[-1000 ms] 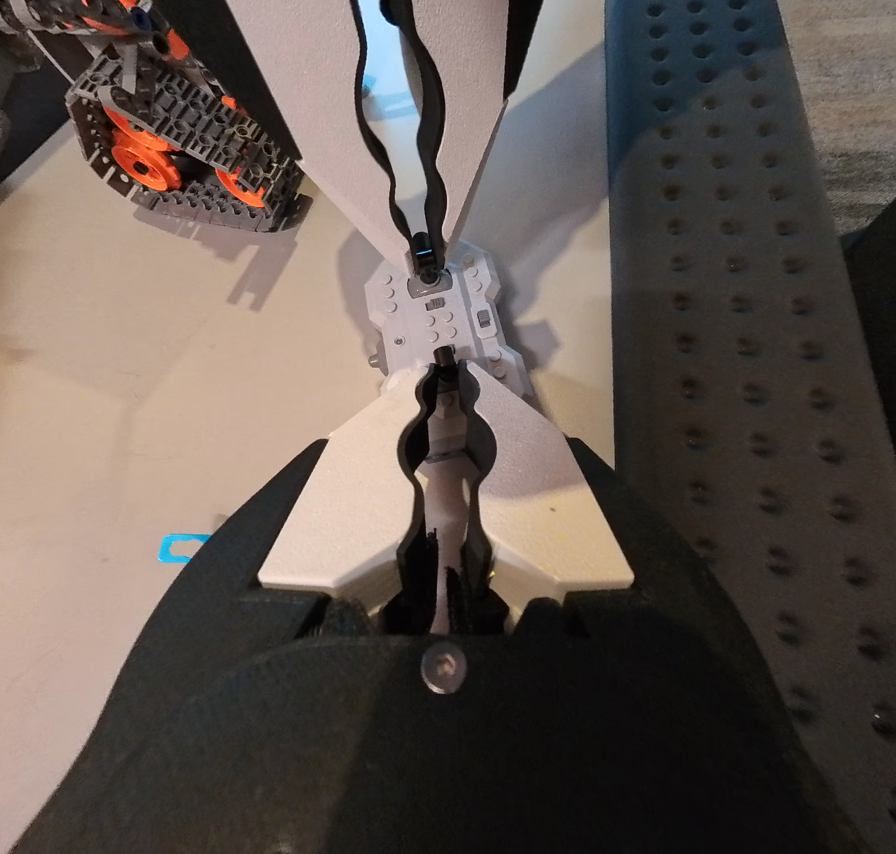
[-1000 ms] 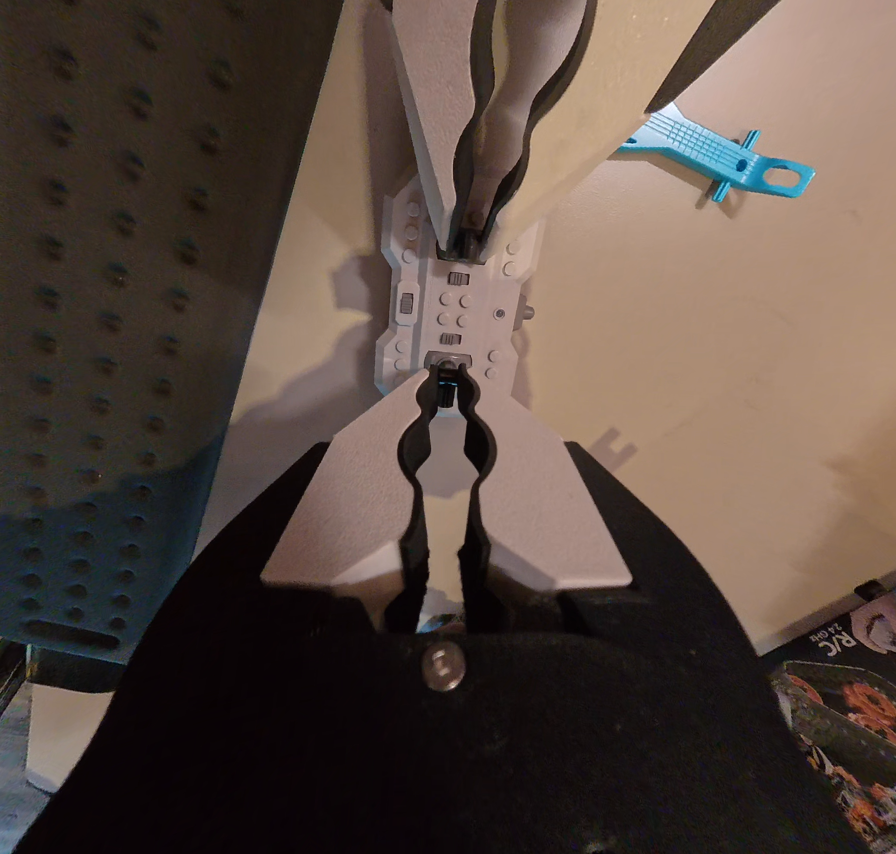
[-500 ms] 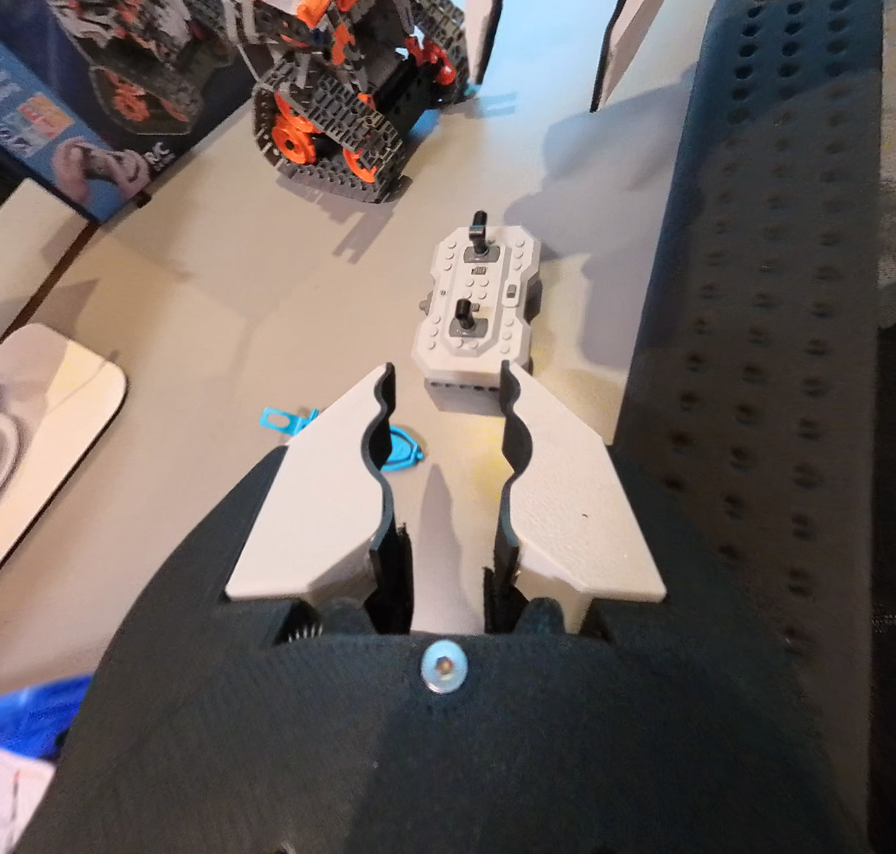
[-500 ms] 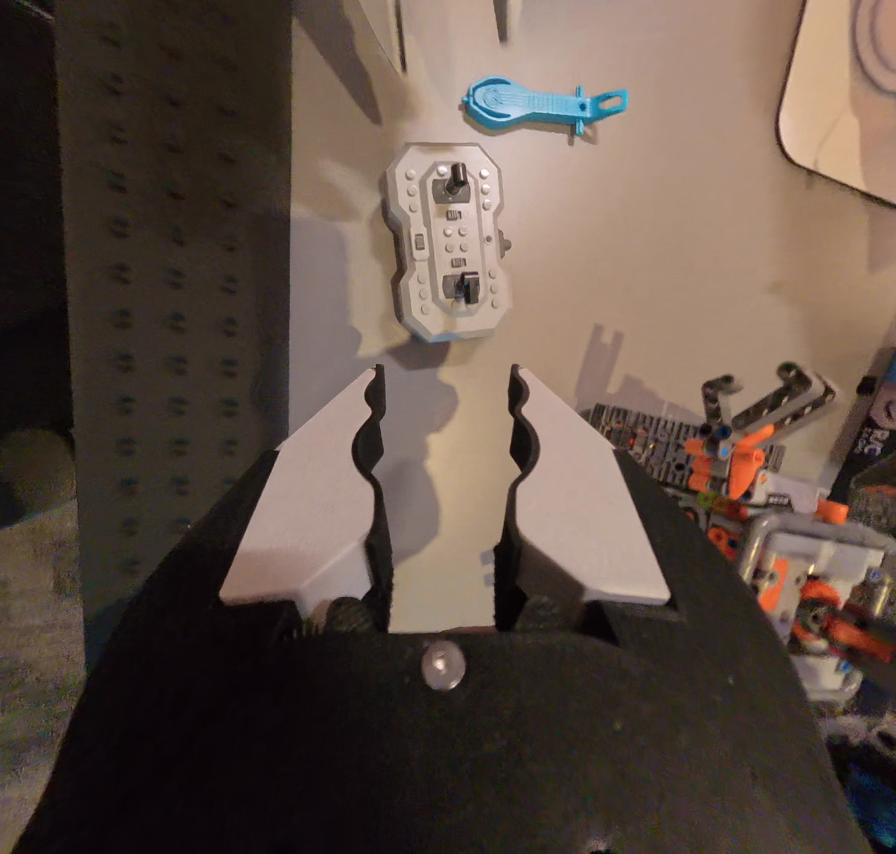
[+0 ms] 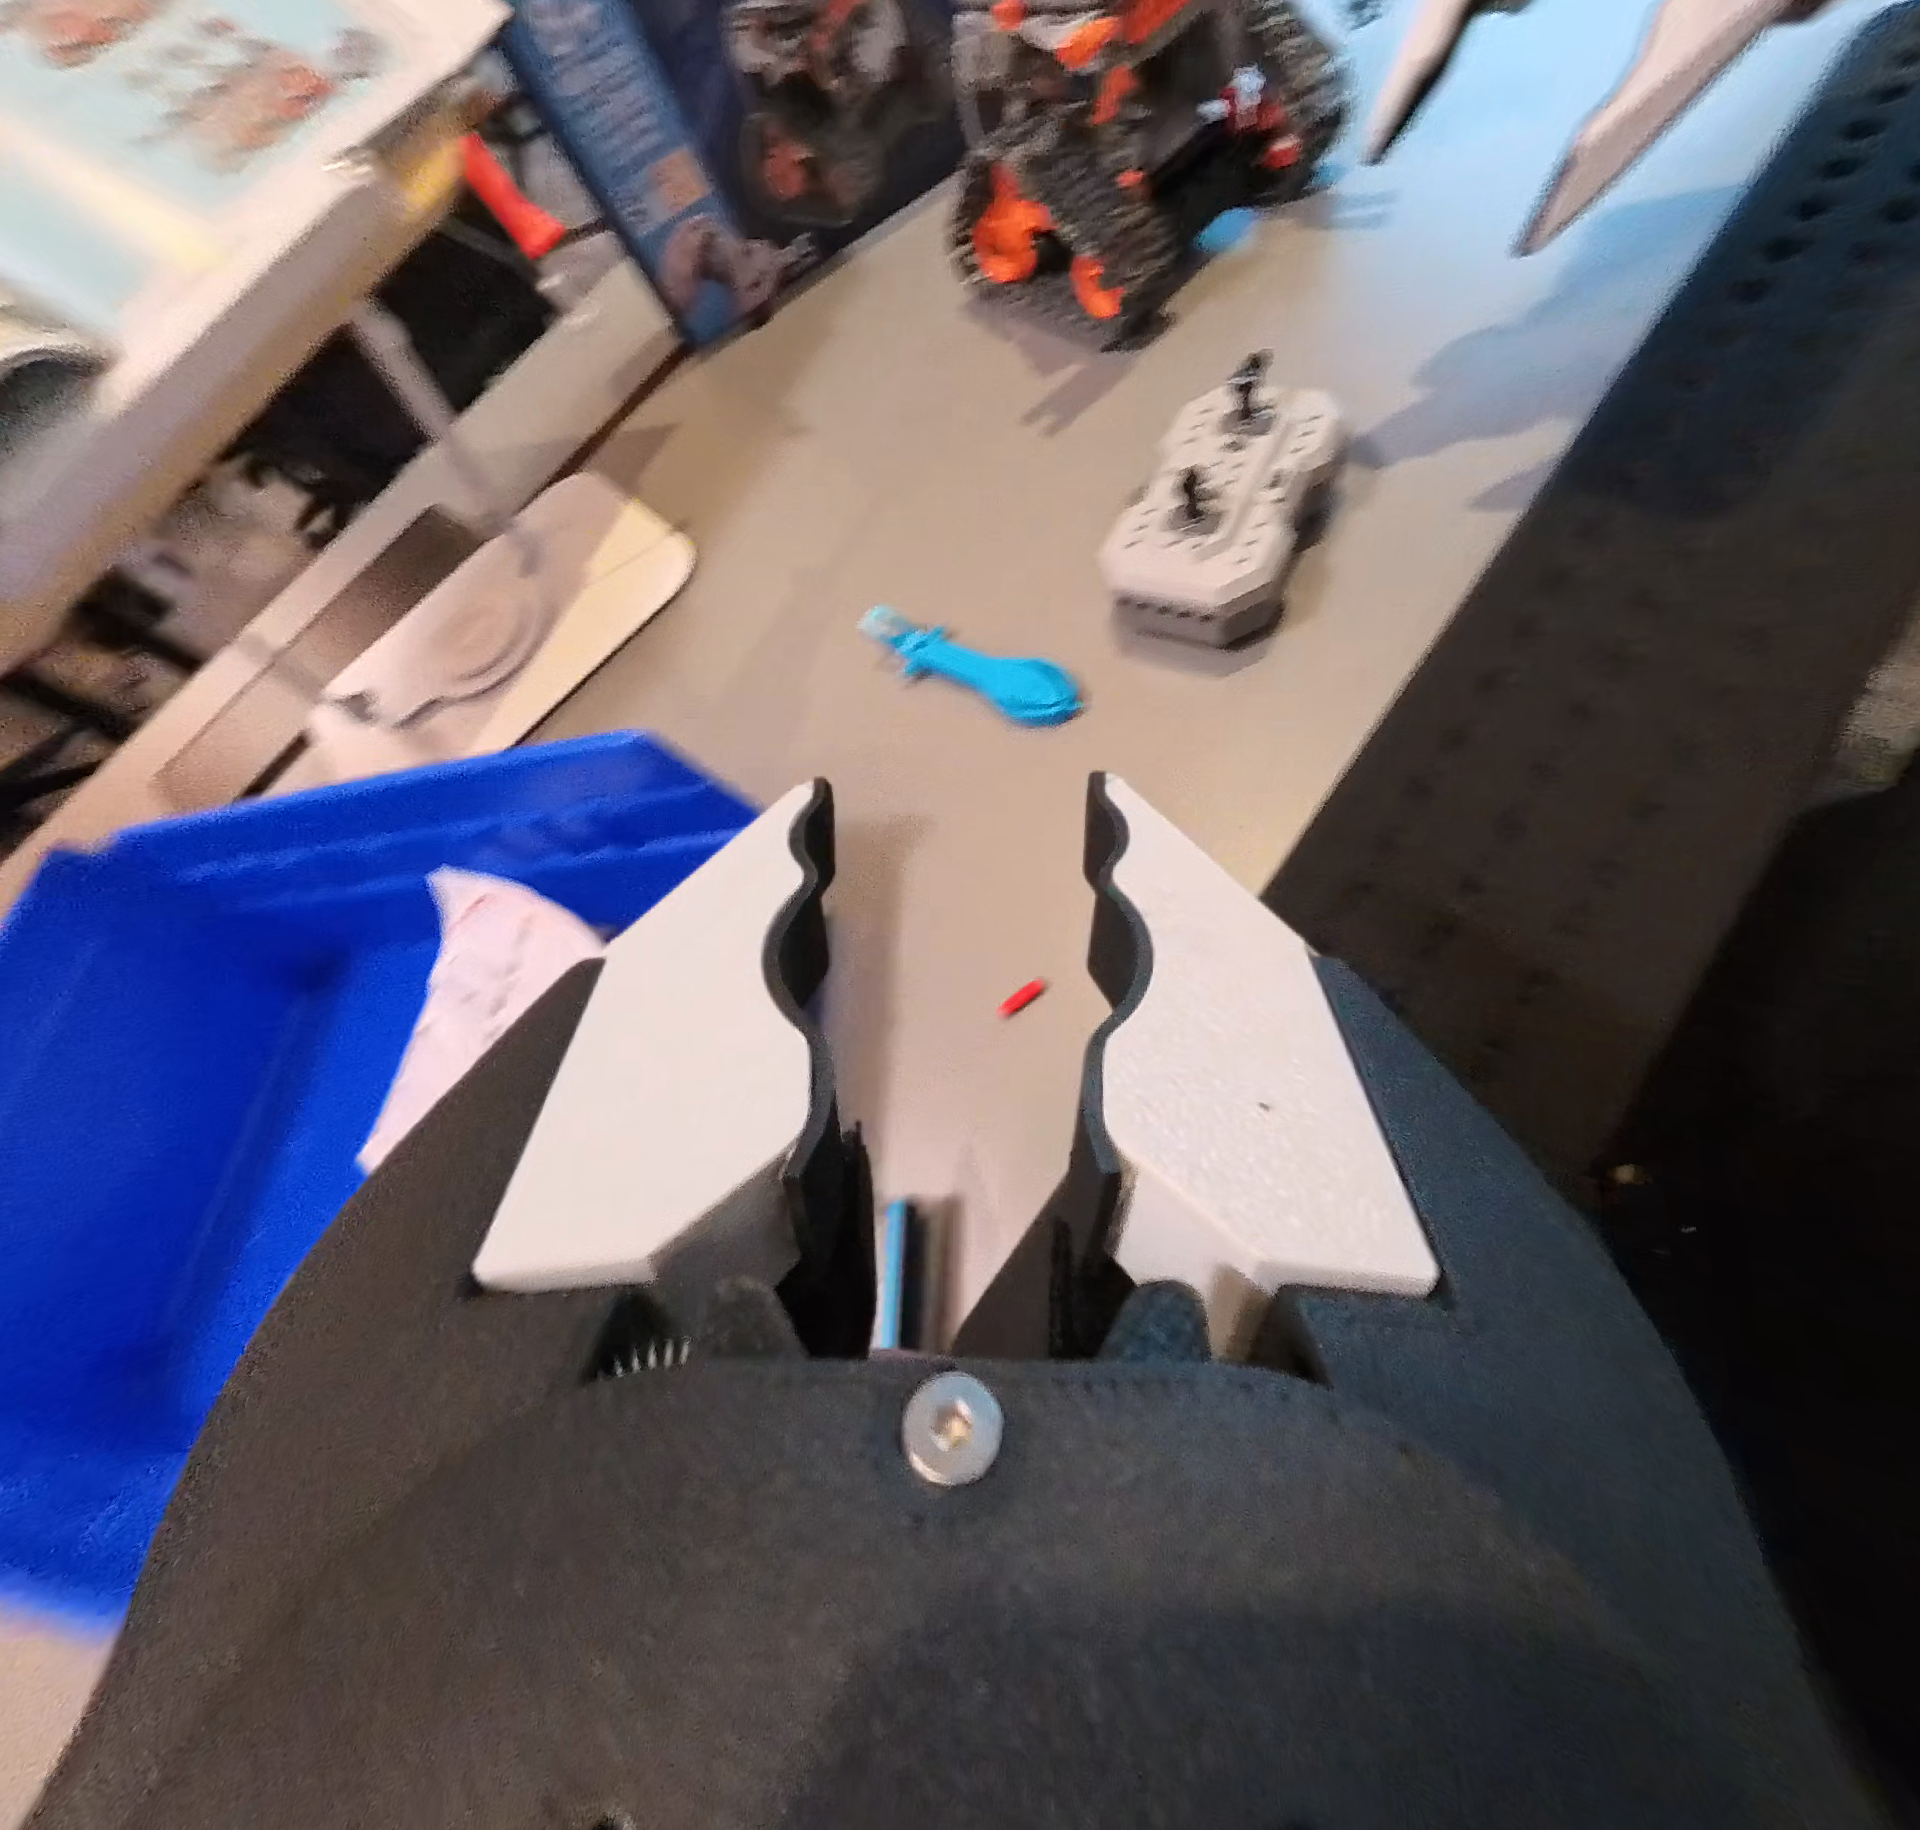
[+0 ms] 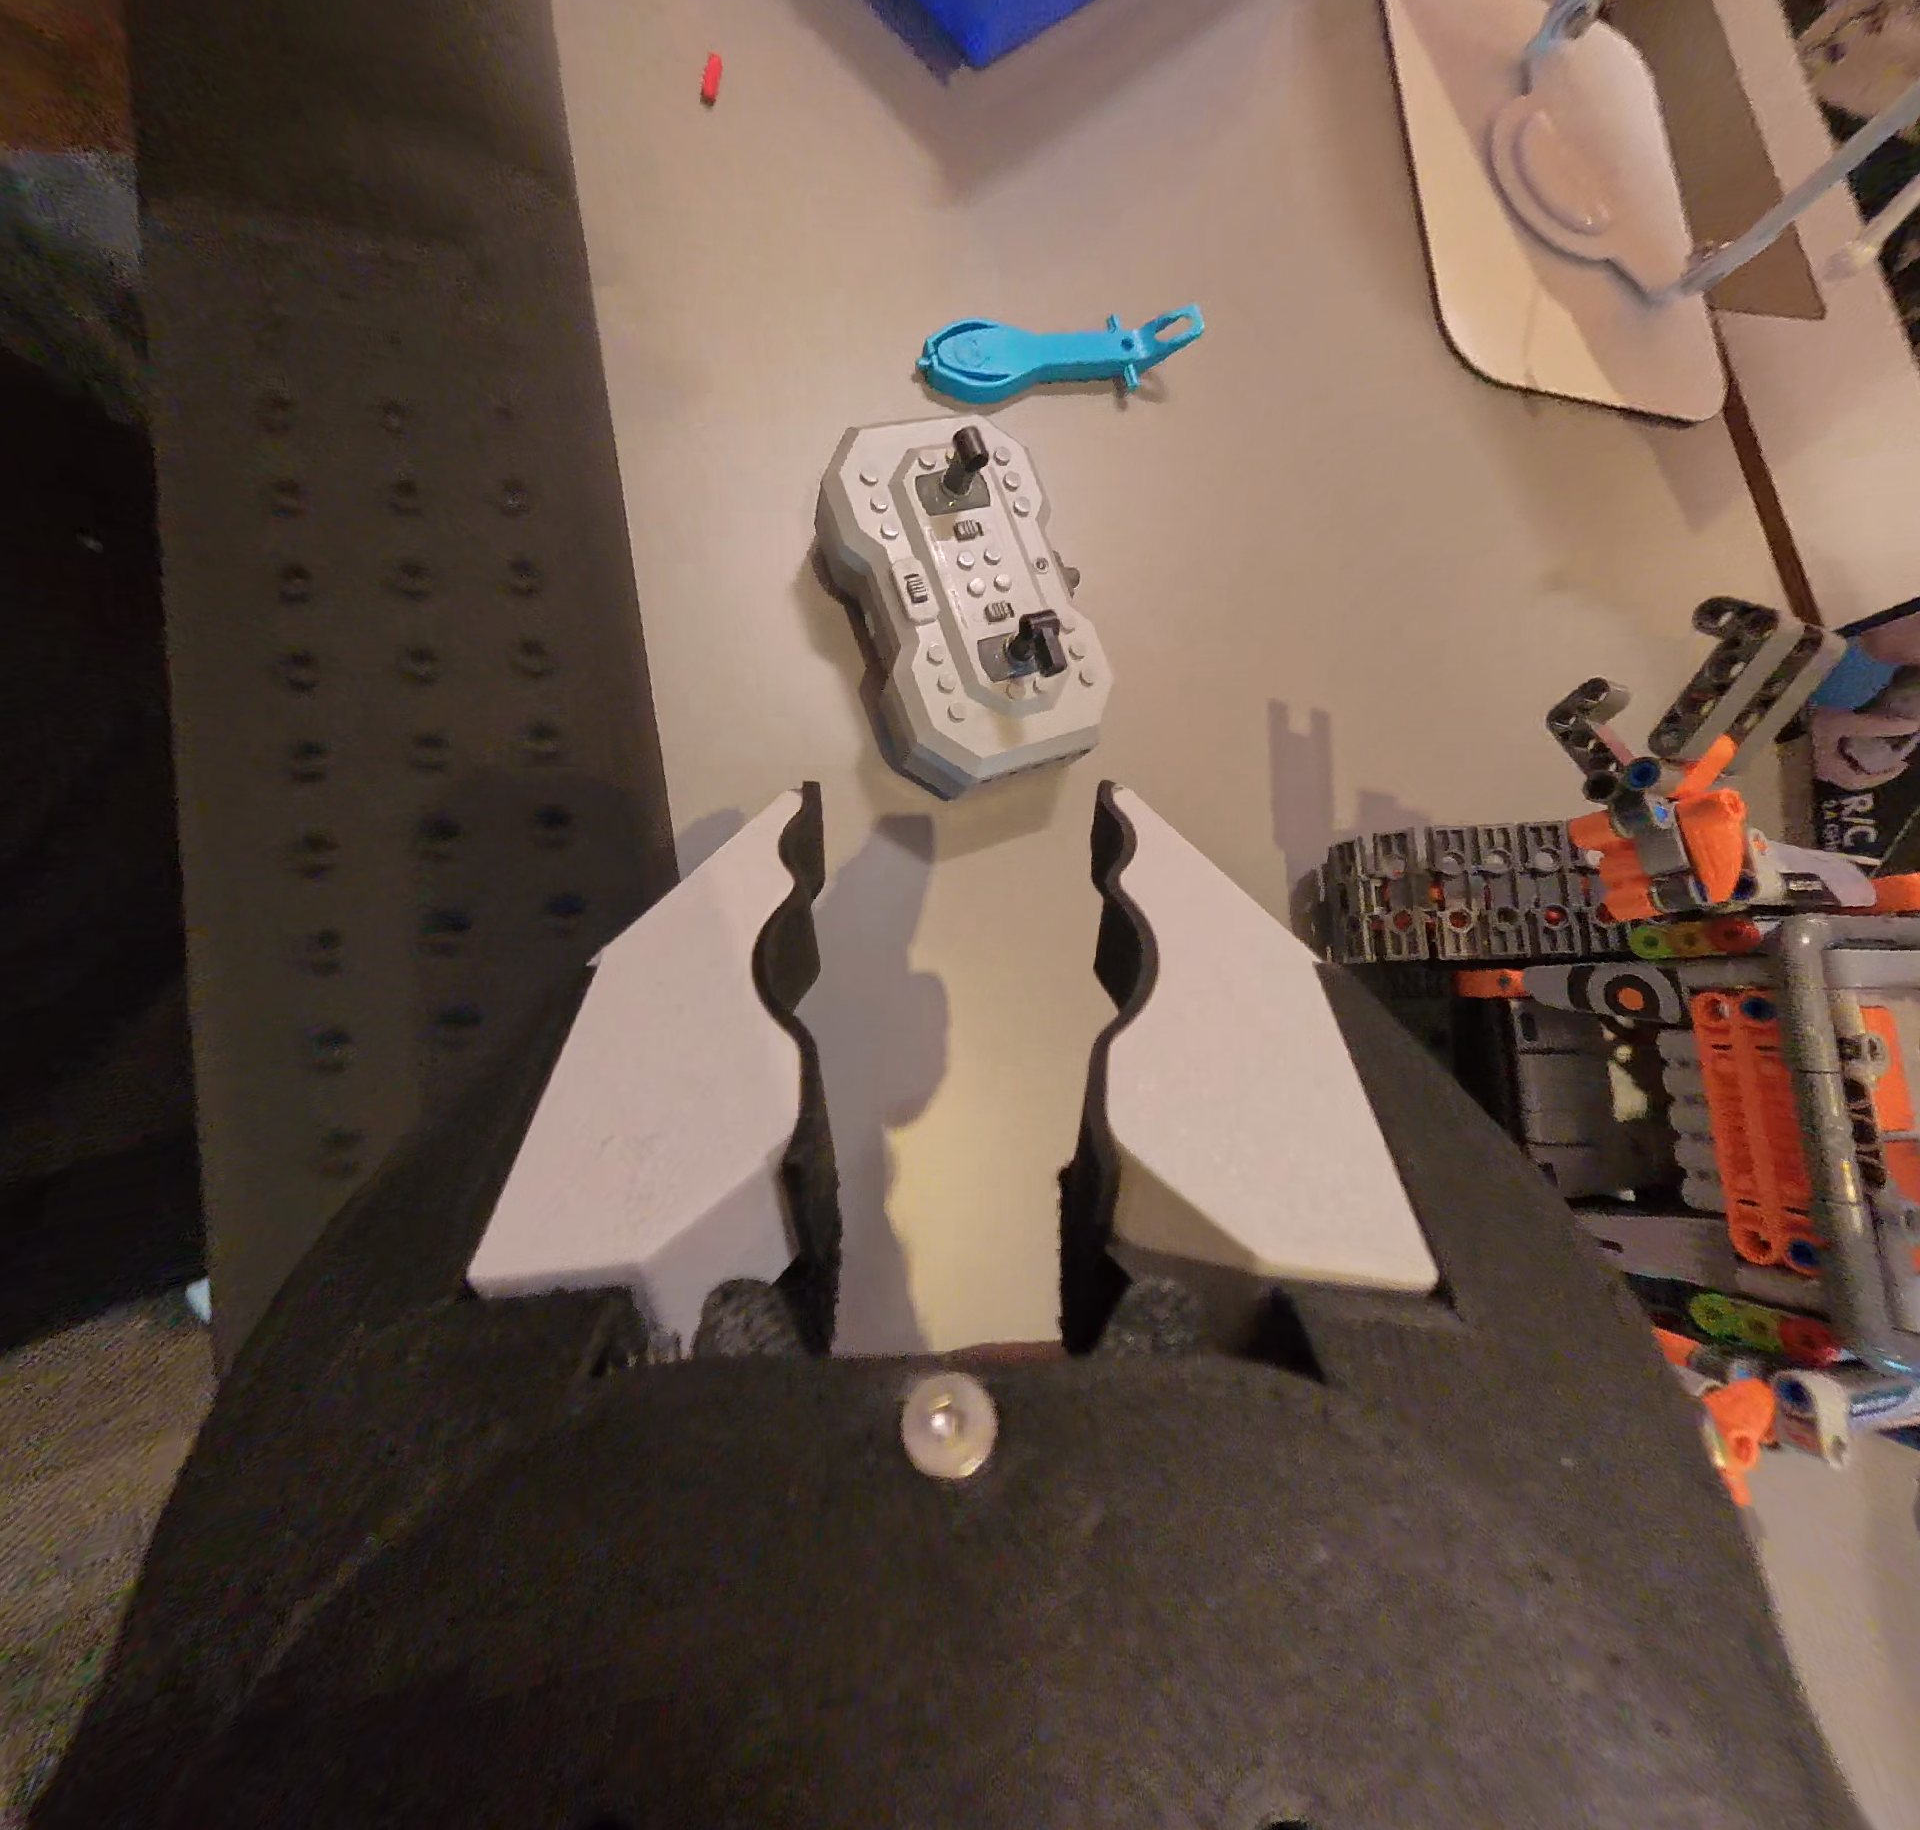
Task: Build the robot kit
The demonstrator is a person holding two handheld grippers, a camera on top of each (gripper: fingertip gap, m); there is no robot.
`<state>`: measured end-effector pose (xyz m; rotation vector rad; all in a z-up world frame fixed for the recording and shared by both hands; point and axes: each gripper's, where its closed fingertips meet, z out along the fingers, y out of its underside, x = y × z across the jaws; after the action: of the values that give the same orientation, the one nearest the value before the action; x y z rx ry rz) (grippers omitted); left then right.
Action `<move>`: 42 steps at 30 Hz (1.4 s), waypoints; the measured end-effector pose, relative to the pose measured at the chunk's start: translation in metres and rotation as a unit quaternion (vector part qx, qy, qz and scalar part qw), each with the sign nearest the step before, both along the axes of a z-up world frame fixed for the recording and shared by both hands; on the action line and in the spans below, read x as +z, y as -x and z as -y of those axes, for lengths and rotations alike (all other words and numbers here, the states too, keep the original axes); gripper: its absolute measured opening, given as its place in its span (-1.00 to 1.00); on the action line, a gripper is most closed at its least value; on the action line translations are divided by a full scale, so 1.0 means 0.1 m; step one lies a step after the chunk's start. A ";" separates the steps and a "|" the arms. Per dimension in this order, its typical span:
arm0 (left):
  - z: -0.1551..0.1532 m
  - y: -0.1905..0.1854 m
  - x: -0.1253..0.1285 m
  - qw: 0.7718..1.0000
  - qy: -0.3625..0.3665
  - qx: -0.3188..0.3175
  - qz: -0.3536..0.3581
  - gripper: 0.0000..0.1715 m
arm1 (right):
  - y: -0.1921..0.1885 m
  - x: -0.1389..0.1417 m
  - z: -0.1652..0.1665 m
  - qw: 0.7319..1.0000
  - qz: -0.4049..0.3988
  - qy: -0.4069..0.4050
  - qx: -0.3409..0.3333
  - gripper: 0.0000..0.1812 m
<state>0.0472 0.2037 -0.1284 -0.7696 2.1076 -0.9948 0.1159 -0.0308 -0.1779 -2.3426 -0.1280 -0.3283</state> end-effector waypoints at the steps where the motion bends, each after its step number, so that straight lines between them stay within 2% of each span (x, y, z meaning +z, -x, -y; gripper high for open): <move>1: -0.19 -0.01 0.05 1.000 -0.012 0.026 0.004 -0.46 | -0.01 -0.01 -0.01 1.000 -0.002 -0.011 -0.002 -0.44; 3: -0.59 -0.04 0.08 0.995 -0.062 0.079 0.001 -0.46 | -0.05 -0.03 -0.05 0.999 -0.006 -0.042 -0.007 -0.45; 7: -1.10 -0.15 -0.07 0.982 -0.132 0.123 -0.058 -0.44 | -0.15 -0.11 -0.10 0.995 -0.028 -0.095 -0.009 -0.51; 10: -1.07 -0.25 -0.24 0.981 -0.136 0.103 -0.095 -0.43 | -0.18 -0.22 -0.12 0.994 -0.039 -0.102 -0.013 -0.52; 15: -1.10 -0.35 -0.77 0.960 -0.203 0.095 -0.167 -0.49 | -0.16 -0.38 -0.13 0.995 -0.027 -0.094 -0.004 -0.56; 17: -1.15 -0.40 -0.82 0.961 -0.198 0.107 -0.164 -0.52 | -0.14 -0.41 -0.12 0.995 -0.027 -0.092 0.002 -0.57; 21: -1.05 -0.37 -0.83 0.972 -0.131 0.097 -0.172 -0.81 | -0.16 -0.41 -0.09 0.995 -0.029 -0.100 0.007 -0.58; 24: -1.05 -0.37 -0.83 0.973 -0.113 0.100 -0.175 -0.83 | -0.15 -0.37 -0.10 0.993 -0.040 -0.113 0.018 -0.60; 26: -1.04 -0.38 -0.81 0.975 -0.088 0.103 -0.177 -0.86 | -0.15 -0.37 -0.09 0.992 -0.042 -0.114 0.021 -0.60; 27: -1.01 -0.39 -0.77 0.978 -0.065 0.103 -0.170 -0.99 | -0.14 -0.37 -0.08 0.992 -0.043 -0.115 0.023 -0.60; 29: -0.96 -0.41 -0.64 0.982 -0.005 0.102 -0.158 -1.00 | -0.12 -0.35 -0.08 0.991 -0.046 -0.121 0.027 -0.60; 32: -0.98 -0.45 -0.55 0.982 0.041 0.118 -0.143 -1.00 | -0.11 -0.34 -0.07 0.990 -0.048 -0.127 0.028 -0.61; 36: -1.12 -0.49 -0.38 0.979 0.045 0.164 -0.114 -1.00 | -0.10 -0.32 -0.07 0.990 -0.047 -0.131 0.031 -0.61; 42: -1.48 -0.58 0.22 0.965 0.066 0.253 -0.022 -1.00 | -0.08 -0.33 -0.07 0.991 -0.038 -0.126 0.032 -0.62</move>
<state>0.1056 0.3522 -0.1063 -1.3264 1.7524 -0.8413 0.1244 -0.0242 -0.2111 -2.0929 -0.1178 -0.2086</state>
